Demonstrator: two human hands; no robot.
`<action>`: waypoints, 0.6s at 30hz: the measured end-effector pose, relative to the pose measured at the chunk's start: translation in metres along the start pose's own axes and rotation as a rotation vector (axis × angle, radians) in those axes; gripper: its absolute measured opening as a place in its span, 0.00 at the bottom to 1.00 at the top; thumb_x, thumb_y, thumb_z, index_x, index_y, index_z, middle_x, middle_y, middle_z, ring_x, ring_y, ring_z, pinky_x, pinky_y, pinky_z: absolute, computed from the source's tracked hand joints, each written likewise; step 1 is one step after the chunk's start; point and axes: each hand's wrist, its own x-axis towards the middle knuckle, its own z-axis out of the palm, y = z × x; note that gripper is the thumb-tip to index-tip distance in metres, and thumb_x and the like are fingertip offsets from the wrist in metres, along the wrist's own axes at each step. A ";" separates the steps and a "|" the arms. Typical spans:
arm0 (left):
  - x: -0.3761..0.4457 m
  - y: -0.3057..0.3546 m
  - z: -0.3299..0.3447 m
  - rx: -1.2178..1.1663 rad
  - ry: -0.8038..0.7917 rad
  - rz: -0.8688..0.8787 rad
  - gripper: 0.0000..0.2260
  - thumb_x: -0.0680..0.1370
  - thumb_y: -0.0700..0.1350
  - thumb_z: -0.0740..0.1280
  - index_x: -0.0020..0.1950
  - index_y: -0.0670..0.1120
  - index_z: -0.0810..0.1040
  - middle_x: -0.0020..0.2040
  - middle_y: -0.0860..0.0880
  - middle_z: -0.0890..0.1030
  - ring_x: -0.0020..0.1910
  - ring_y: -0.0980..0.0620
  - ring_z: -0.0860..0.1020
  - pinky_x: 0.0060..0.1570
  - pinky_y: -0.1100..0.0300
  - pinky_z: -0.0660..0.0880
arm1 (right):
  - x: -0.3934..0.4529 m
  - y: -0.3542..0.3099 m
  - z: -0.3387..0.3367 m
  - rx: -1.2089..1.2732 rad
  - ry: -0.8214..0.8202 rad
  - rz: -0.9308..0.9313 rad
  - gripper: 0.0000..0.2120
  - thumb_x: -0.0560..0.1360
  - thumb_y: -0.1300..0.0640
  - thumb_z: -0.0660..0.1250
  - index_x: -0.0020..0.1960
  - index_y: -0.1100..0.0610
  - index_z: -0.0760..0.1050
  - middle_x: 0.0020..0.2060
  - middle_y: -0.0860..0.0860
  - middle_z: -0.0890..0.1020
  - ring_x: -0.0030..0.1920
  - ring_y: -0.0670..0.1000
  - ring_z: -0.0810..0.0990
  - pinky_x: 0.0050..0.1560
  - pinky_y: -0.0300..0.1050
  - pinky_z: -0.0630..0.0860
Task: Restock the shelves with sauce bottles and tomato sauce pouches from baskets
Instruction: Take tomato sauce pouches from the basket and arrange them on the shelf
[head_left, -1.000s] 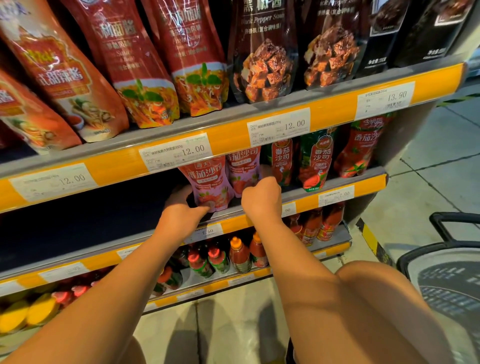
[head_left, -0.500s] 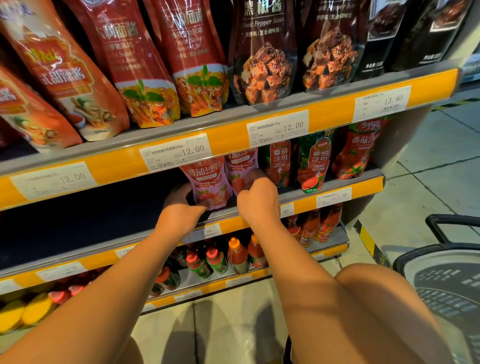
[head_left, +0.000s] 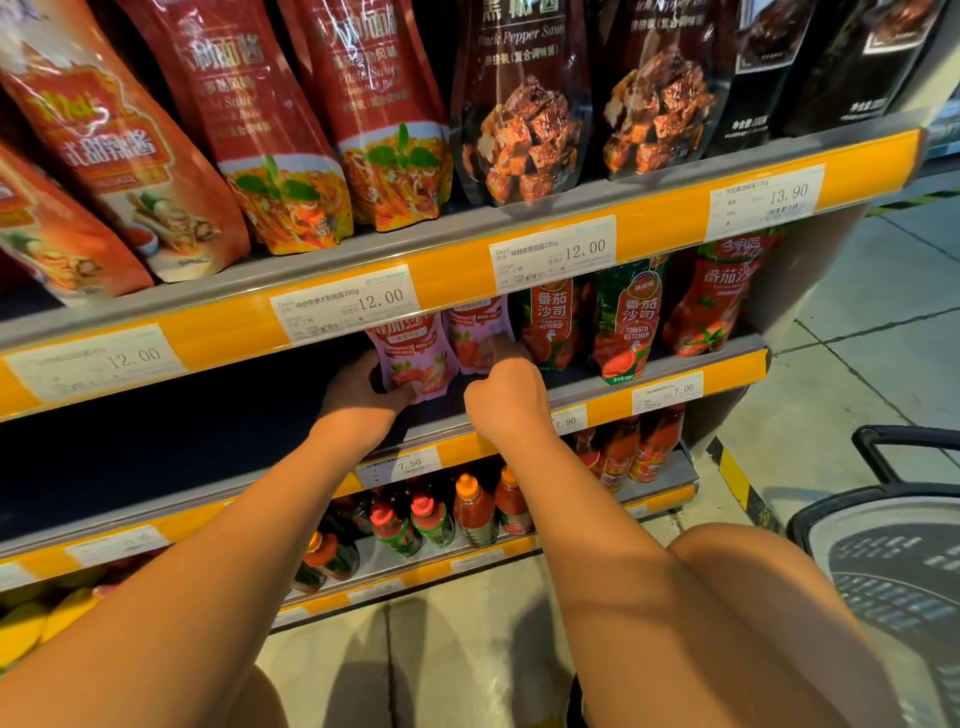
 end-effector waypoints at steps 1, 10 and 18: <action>0.000 0.000 -0.001 0.003 -0.011 -0.005 0.24 0.76 0.49 0.77 0.71 0.52 0.77 0.68 0.51 0.81 0.66 0.47 0.78 0.62 0.54 0.72 | -0.001 -0.001 0.000 0.008 0.007 0.005 0.14 0.76 0.65 0.64 0.61 0.60 0.74 0.53 0.57 0.76 0.52 0.61 0.77 0.49 0.51 0.79; -0.039 -0.008 -0.034 -0.077 0.079 0.001 0.22 0.78 0.49 0.75 0.71 0.52 0.76 0.67 0.52 0.79 0.65 0.53 0.77 0.62 0.46 0.78 | -0.020 -0.017 0.015 0.013 -0.005 -0.073 0.01 0.75 0.62 0.66 0.45 0.60 0.76 0.40 0.54 0.77 0.40 0.58 0.77 0.37 0.46 0.71; -0.132 -0.046 -0.111 -0.022 0.126 0.029 0.13 0.81 0.53 0.70 0.65 0.62 0.79 0.67 0.58 0.78 0.68 0.57 0.74 0.66 0.53 0.74 | -0.071 -0.061 0.055 -0.027 -0.288 -0.383 0.17 0.79 0.52 0.69 0.68 0.51 0.76 0.63 0.47 0.80 0.62 0.48 0.78 0.63 0.47 0.76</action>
